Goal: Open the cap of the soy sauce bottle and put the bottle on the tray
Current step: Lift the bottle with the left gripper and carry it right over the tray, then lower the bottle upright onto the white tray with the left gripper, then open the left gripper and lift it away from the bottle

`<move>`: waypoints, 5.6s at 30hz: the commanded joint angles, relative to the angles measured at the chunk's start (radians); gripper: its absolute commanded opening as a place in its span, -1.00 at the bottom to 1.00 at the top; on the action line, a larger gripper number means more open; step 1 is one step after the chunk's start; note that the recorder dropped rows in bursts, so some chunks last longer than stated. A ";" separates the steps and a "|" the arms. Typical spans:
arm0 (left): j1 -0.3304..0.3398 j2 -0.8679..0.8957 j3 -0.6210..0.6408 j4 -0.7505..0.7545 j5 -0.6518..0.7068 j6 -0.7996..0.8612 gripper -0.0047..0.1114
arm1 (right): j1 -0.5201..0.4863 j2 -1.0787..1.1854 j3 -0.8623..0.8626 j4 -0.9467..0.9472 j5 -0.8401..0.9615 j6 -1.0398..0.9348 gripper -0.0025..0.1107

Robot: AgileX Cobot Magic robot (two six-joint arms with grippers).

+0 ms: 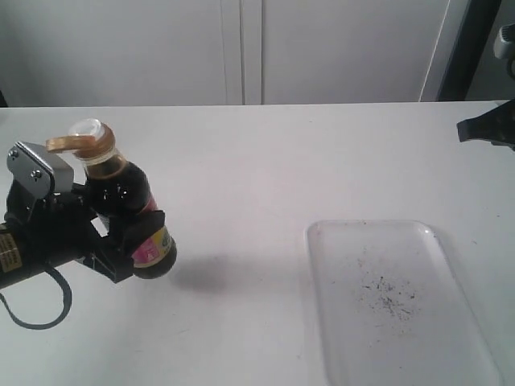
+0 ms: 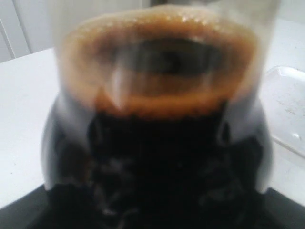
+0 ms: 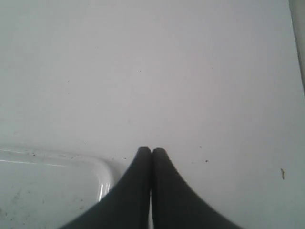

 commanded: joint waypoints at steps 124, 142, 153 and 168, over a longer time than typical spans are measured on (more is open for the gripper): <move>-0.701 0.357 -0.927 0.251 0.689 -0.402 0.82 | -0.006 0.060 0.005 0.012 -0.041 0.023 -0.96; -0.701 0.225 -0.883 0.281 0.676 -0.427 0.82 | -0.006 0.060 0.005 0.012 -0.048 0.023 -0.96; -0.701 0.154 -0.883 0.301 0.599 -0.475 0.82 | -0.006 0.060 0.005 0.012 -0.056 0.023 -0.96; -0.701 -0.011 -0.883 0.344 0.723 -0.462 0.80 | -0.006 0.060 0.005 0.015 -0.054 0.023 -0.96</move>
